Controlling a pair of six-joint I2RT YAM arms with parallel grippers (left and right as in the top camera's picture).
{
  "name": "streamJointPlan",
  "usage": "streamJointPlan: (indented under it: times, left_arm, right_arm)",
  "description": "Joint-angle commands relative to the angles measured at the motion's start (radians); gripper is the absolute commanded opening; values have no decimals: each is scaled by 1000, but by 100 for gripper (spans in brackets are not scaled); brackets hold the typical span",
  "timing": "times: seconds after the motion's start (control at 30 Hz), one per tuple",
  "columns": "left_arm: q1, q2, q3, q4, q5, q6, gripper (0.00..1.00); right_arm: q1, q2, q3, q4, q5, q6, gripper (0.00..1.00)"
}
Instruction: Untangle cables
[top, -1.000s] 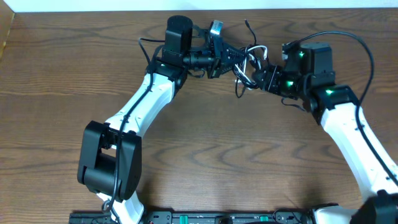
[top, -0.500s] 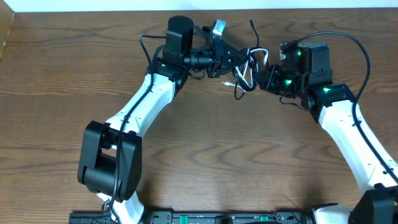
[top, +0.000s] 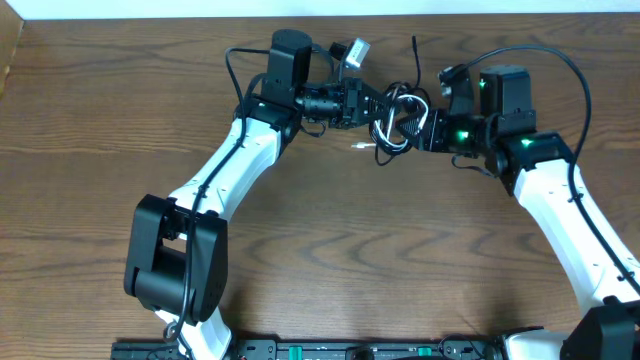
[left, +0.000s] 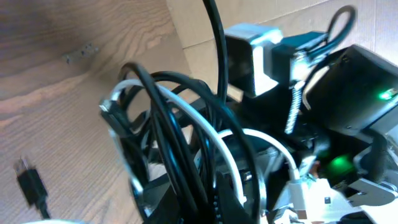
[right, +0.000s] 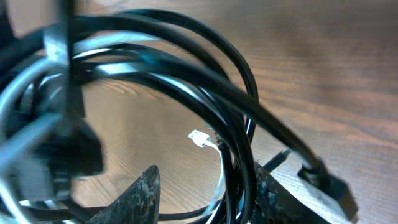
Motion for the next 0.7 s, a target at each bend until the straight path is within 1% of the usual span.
streamJointPlan:
  times: [0.0,0.13,0.23,0.4,0.47,0.6,0.67]
  left_arm:
    - [-2,6,3,-6,8,41,7]
    - [-2,6,3,-44,-58,-6,8]
    - [-2,6,3,-90,-126,-32,7]
    - [-2,6,3,-100,-151,-52,7]
    - [-2,6,3,-100,-154,-51,7]
    - [-2,6,3,-119,-164,-52,8]
    - [-2,6,3,-140,-185,-60,7]
  right_arm:
    - [12,-48,61,11,-76,-34,38]
    - [13,-51,64,-5,-82,-30,35]
    - [8,-56,64,-46,-40,-31,36]
    - [3,-65,64,-178,159,-36,40]
    - [3,-69,64,-208,188,-87,43]
    - [4,-72,76,-229,166,-186,47]
    - [5,-72,92,-248,165,-197,47]
